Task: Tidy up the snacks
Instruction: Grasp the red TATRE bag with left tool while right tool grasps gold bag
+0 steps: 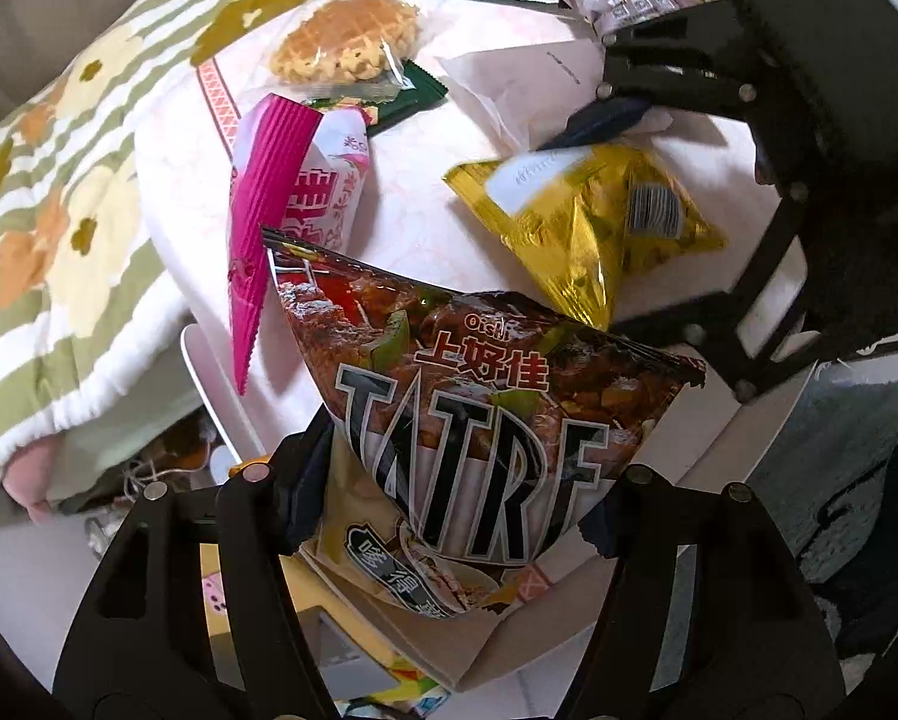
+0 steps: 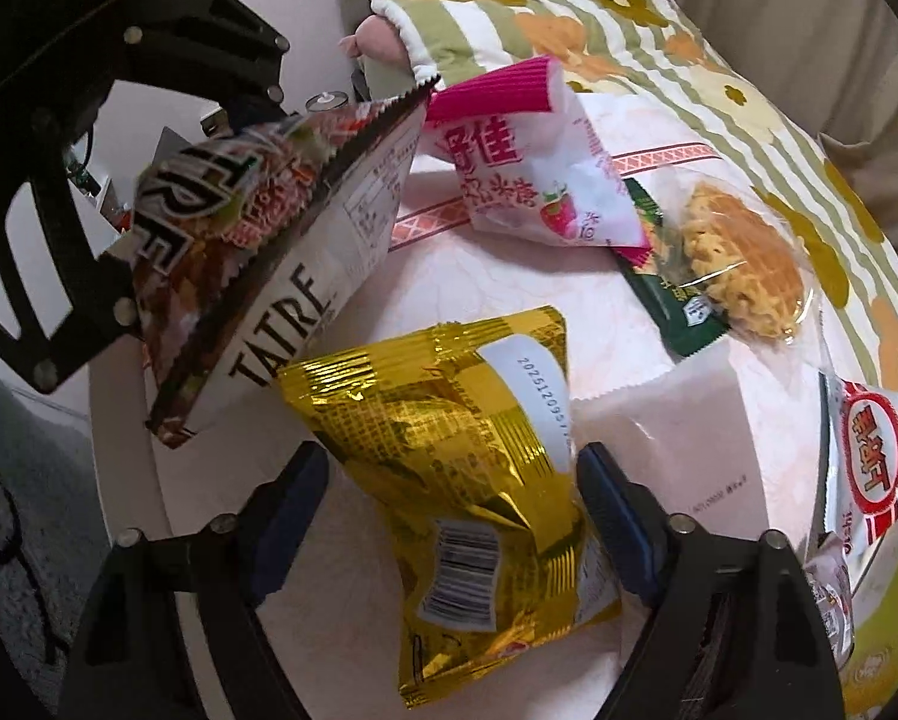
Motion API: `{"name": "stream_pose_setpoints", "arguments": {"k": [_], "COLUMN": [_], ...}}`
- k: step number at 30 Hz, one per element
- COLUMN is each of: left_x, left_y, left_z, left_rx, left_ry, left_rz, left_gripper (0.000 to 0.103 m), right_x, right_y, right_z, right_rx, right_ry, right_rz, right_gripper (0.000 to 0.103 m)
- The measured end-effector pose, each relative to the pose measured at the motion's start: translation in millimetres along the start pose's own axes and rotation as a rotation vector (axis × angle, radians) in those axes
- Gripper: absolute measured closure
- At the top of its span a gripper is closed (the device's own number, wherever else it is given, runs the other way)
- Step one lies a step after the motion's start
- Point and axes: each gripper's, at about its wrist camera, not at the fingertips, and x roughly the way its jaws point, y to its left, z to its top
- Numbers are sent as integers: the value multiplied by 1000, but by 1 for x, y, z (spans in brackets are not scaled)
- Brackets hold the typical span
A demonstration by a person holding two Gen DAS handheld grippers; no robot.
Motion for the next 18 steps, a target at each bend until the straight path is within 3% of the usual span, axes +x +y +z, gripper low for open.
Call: {"name": "stream_pose_setpoints", "arguments": {"k": [6, 18], "left_x": [-8, -72], "left_y": [3, -4], "left_z": [-6, -9], "left_rx": [-12, -3], "left_ry": [-22, -135], "left_rz": [4, 67], "left_gripper": [40, 40], "right_x": [-6, -75], "right_y": [1, 1], "right_z": [-2, 5], "right_rx": [41, 230], "right_ry": [-37, -139], "right_rz": [-15, -52], "right_gripper": [44, 45]}}
